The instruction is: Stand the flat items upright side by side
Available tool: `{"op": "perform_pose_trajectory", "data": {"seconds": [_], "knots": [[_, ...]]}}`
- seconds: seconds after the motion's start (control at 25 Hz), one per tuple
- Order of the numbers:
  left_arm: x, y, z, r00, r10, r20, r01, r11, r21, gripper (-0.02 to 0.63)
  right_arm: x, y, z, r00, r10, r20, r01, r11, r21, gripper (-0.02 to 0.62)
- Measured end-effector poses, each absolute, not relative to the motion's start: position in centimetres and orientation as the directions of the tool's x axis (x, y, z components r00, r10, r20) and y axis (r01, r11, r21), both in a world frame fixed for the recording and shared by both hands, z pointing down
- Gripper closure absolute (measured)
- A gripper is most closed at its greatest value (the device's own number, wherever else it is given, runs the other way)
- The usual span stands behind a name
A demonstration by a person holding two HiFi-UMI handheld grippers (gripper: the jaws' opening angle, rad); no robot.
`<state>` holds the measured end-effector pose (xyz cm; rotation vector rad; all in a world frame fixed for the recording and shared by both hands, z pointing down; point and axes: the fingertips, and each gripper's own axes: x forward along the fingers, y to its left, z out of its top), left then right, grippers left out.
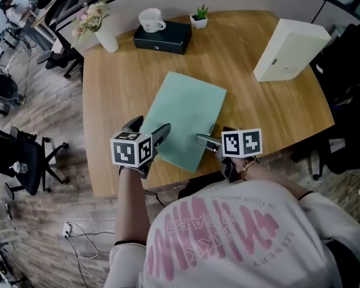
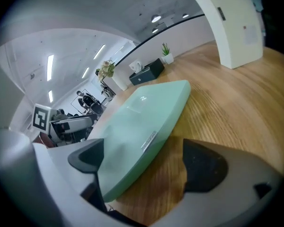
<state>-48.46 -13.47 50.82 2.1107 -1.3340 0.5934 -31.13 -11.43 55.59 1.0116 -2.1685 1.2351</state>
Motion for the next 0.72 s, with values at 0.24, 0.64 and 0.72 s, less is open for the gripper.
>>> {"op": "perform_pose_trajectory", "data": {"seconds": [0.24, 0.64, 0.72], "knots": [[-49.4, -17.4, 54.1, 0.394, -0.562, 0.728, -0.905, -0.377, 0.198, 0.185, -31.2, -14.9, 57.6, -0.546, -0.365, 0.754, -0.837, 0.285, -0.468, 0.061], [-46.8, -19.5, 58.0, 0.532, -0.396, 0.749, -0.83, -0.419, 0.369, 0.138, -32.5, -16.7, 58.3, -0.54, -0.29, 0.79, -0.834, 0.315, -0.453, 0.061], [-46.5, -19.1, 58.2, 0.531, -0.395, 0.75, -0.833, -0.408, 0.374, 0.138, -32.5, -16.2, 58.4, -0.539, -0.278, 0.795, -0.826, 0.357, -0.435, 0.071]]}}
